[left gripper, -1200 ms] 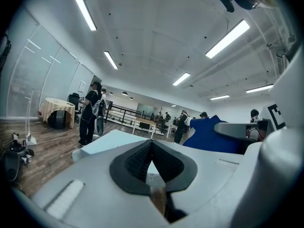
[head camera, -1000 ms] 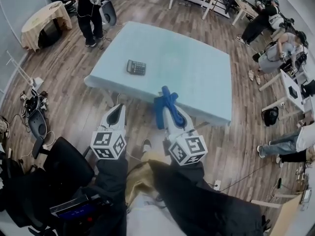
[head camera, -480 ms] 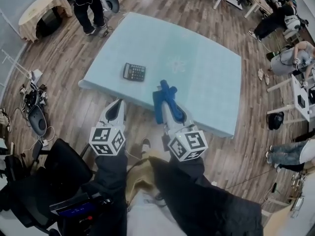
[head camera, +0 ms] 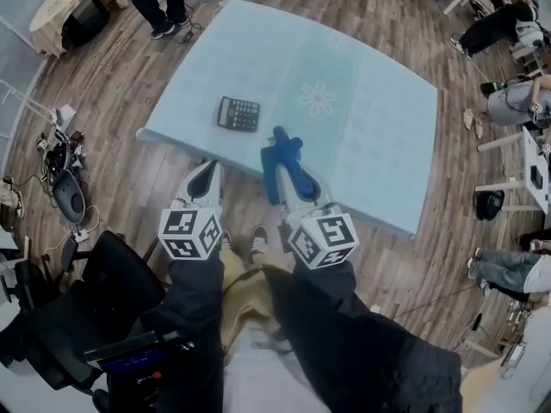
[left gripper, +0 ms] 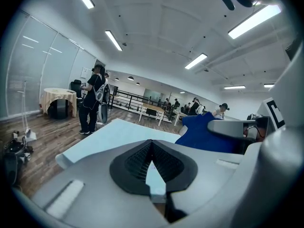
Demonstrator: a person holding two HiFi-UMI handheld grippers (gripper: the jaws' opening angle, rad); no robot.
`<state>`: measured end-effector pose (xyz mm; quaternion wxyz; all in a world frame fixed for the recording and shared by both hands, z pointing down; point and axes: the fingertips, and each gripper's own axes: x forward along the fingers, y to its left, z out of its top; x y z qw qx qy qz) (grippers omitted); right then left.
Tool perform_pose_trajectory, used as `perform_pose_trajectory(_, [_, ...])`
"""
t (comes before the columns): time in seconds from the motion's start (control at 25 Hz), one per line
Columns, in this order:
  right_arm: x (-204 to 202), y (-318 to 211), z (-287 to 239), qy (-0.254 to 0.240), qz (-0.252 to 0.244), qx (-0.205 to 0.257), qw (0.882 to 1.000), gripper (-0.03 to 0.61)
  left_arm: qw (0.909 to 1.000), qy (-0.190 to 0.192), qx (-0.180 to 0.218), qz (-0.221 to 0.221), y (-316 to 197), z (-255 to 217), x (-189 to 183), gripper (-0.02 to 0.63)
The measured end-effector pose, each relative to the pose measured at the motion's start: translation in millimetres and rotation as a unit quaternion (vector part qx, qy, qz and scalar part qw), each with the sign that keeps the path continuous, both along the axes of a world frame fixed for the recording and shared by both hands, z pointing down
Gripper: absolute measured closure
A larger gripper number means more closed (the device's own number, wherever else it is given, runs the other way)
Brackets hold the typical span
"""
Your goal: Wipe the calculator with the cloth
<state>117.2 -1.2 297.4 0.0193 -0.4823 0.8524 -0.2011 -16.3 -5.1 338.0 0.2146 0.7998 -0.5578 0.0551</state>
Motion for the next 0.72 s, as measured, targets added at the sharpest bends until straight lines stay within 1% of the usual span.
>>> perform_pose_trajectory(0.12, [-9,-7,9,0.005,0.001,-0.009,1.0,0.524,0.9999,0.002,-0.01,0.009,-9,10,-2,0.613])
perform_pose_trajectory(0.48, [-28,-39,39,0.023,0.026,-0.035,0.999,0.524,0.9988,0.008,-0.036,0.033,-47,40,-9,0.613])
perform_pose_trajectory(0.72, [-43,-67,64,0.034,0.033,-0.056,0.997,0.523,0.9976,0.009,-0.06,0.034,-73,65,-22,0.614])
